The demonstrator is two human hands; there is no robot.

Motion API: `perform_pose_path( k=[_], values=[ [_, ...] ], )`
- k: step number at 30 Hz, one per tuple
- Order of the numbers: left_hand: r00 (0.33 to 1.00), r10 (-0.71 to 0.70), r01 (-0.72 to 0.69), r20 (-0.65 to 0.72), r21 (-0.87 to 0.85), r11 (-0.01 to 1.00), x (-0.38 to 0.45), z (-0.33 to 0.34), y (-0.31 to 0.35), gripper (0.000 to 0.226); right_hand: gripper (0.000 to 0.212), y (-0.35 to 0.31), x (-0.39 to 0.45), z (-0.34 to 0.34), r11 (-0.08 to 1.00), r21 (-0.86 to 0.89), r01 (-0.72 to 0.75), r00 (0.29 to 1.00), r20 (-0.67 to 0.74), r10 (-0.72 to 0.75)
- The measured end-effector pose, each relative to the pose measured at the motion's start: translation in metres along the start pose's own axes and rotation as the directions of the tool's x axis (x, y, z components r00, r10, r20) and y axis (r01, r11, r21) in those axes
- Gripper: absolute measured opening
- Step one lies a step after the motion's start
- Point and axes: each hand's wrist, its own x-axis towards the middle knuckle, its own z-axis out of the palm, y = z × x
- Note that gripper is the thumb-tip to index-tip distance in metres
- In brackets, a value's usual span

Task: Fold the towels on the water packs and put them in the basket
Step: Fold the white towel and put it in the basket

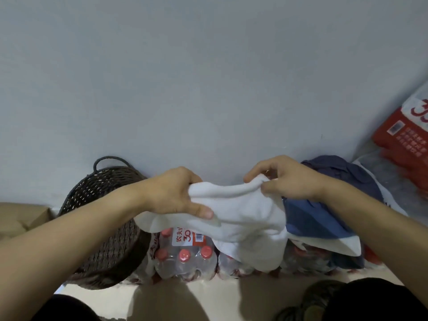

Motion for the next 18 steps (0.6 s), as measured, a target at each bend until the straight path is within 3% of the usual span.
perform_pose_path(
  k=[3, 5, 9, 12, 14, 16, 18],
  values=[
    [0.989, -0.048, 0.025, 0.142, 0.163, 0.986, 0.000, 0.005, -0.005, 0.026, 0.017, -0.002, -0.003, 0.000, 1.000, 0.016, 0.009, 1.000, -0.029, -0.008],
    [0.994, -0.039, 0.021, 0.106, 0.166, 0.986, 0.002, 0.007, -0.010, 0.027, 0.030, 0.001, -0.002, -0.005, 1.000, -0.012, -0.001, 0.996, -0.086, 0.000],
    [1.000, 0.002, -0.004, -0.017, -0.136, 0.991, 0.007, 0.013, -0.010, 0.033, 0.041, 0.017, 0.003, -0.018, 0.997, -0.043, -0.058, 0.958, -0.283, 0.043],
    [0.987, -0.002, -0.047, -0.158, -0.301, 0.953, 0.015, 0.022, -0.006, 0.031, 0.028, 0.031, 0.005, -0.022, 0.997, -0.007, -0.075, 0.936, -0.344, 0.068],
    [0.989, 0.003, -0.056, -0.147, -0.363, 0.930, 0.019, 0.027, -0.005, 0.032, 0.013, 0.038, 0.004, -0.023, 0.996, -0.021, -0.083, 0.949, -0.308, 0.072],
    [0.998, 0.000, -0.022, -0.068, -0.318, 0.948, 0.020, 0.029, -0.006, 0.038, 0.007, 0.045, 0.004, -0.024, 0.987, -0.111, -0.116, 0.961, -0.264, 0.084],
    [1.000, 0.012, -0.008, 0.026, -0.154, 0.988, 0.022, 0.033, -0.009, 0.037, 0.018, 0.053, 0.005, -0.023, 0.960, -0.227, -0.166, 0.958, -0.270, 0.102]
  ],
)
